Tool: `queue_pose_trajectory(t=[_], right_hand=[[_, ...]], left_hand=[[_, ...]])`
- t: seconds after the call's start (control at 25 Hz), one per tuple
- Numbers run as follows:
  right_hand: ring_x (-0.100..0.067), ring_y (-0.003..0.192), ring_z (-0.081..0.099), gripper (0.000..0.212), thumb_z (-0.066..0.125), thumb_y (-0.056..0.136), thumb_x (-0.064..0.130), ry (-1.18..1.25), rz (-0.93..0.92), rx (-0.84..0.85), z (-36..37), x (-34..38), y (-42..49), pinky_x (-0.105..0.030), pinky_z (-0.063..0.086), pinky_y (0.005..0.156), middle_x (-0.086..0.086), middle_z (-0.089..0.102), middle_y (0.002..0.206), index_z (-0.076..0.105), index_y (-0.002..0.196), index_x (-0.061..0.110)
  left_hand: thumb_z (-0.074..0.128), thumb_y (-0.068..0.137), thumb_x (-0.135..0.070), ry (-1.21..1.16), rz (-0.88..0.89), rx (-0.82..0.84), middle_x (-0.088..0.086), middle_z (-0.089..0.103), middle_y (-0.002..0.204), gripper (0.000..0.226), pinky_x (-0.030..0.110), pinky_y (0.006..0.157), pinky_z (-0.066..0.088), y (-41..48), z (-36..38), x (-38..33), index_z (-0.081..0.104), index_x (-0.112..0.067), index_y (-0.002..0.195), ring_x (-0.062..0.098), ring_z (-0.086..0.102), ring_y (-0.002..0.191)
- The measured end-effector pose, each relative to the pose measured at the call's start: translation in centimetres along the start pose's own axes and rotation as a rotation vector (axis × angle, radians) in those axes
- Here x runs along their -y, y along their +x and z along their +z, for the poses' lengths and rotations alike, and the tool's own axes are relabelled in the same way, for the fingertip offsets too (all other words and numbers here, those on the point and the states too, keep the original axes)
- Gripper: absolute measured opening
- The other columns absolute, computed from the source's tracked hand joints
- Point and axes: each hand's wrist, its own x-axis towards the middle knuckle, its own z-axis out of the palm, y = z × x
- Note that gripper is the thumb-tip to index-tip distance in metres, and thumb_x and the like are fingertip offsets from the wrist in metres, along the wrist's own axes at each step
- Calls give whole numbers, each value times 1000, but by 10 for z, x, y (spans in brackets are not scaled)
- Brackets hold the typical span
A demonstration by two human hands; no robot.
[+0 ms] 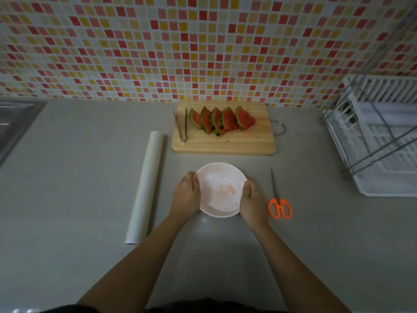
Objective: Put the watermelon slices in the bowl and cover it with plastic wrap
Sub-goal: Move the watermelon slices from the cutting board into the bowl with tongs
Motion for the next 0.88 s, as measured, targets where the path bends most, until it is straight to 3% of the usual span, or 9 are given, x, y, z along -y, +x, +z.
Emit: queue_pose_trajectory(t=[0.16,0.32,0.56,0.72,0.8,0.88], right_hand=[[-27,102,59,36,27,99,31,-16,4,21,-1,-3,0,-30,45,83,-5,65,111,53,123,22],[-27,97,60,35,26,99,33,-38,-13,-16,-8,4,20,-32,45,81,-6,66,106,54,118,22],[-21,85,59,36,26,98,36,-47,-27,-4,-14,26,55,-40,54,72,2,61,95,55,117,25],[-24,86,61,36,27,98,36,-62,-6,16,-12,23,57,-48,57,70,1,62,94,55,118,26],[-22,85,61,36,26,98,37,-61,3,25,-12,20,57,-47,58,68,3,61,93,55,117,28],[-22,86,60,36,26,98,36,-70,-7,25,-12,19,59,-41,56,71,2,61,94,55,118,27]], left_hand=[[27,102,-29,17,18,-6,-1,56,87,28,27,70,35,0,1,4,51,-19,93,20,52,79],[27,103,-30,15,66,25,-1,58,90,36,27,71,39,20,3,-10,58,-11,105,19,55,80],[28,101,-31,-70,-1,54,4,62,89,33,30,71,37,60,4,-27,54,-16,89,24,56,82],[27,101,-39,-61,10,128,5,65,92,37,32,73,43,62,1,-23,57,-18,96,26,62,88],[28,98,-46,46,39,43,10,67,96,42,33,71,41,76,-8,-24,59,-17,101,30,62,88],[39,96,-39,220,53,-153,20,64,100,40,36,68,40,108,-21,-26,58,-6,111,38,61,90]])
